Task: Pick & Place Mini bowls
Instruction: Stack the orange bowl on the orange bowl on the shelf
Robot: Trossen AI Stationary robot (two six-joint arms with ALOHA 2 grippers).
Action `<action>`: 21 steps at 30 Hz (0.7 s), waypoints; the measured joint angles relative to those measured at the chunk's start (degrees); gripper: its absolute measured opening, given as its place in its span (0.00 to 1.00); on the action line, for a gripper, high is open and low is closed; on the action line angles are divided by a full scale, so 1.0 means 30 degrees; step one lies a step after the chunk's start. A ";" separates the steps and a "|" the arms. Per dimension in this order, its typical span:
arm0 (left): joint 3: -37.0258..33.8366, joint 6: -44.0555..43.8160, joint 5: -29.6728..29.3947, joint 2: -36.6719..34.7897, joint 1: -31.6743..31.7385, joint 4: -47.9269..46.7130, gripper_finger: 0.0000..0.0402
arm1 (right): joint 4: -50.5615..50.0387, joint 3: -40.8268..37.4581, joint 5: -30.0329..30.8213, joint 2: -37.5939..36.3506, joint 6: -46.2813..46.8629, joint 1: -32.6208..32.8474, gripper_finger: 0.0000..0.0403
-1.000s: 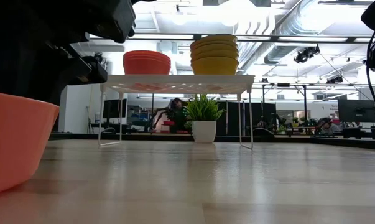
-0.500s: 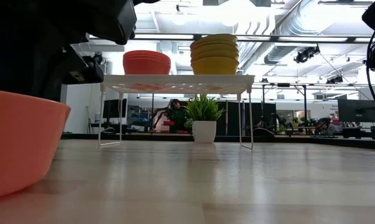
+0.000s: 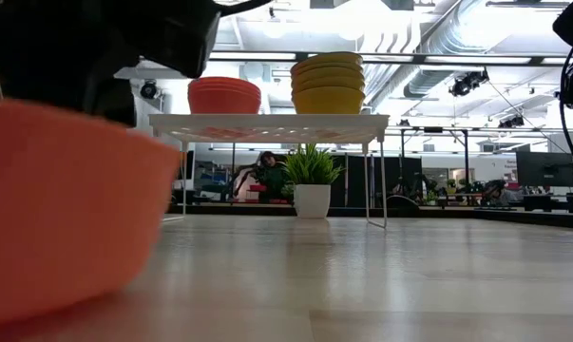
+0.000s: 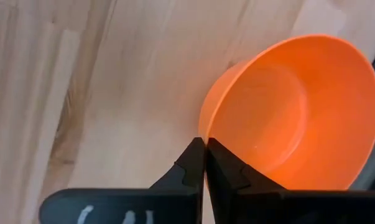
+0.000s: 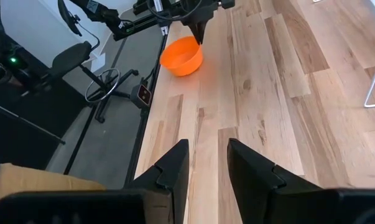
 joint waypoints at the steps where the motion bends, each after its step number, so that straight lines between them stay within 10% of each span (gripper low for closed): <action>1: 0.0094 -0.0263 0.0000 0.0000 0.0000 0.0046 0.00 | 0.0004 0.0000 -0.0007 0.0000 -0.0005 0.0000 0.24; 21: 0.3591 -0.2854 -0.0419 -0.0029 0.0838 -0.2277 0.00 | -0.0124 0.0000 -0.0510 -0.0041 -0.0127 0.0000 0.24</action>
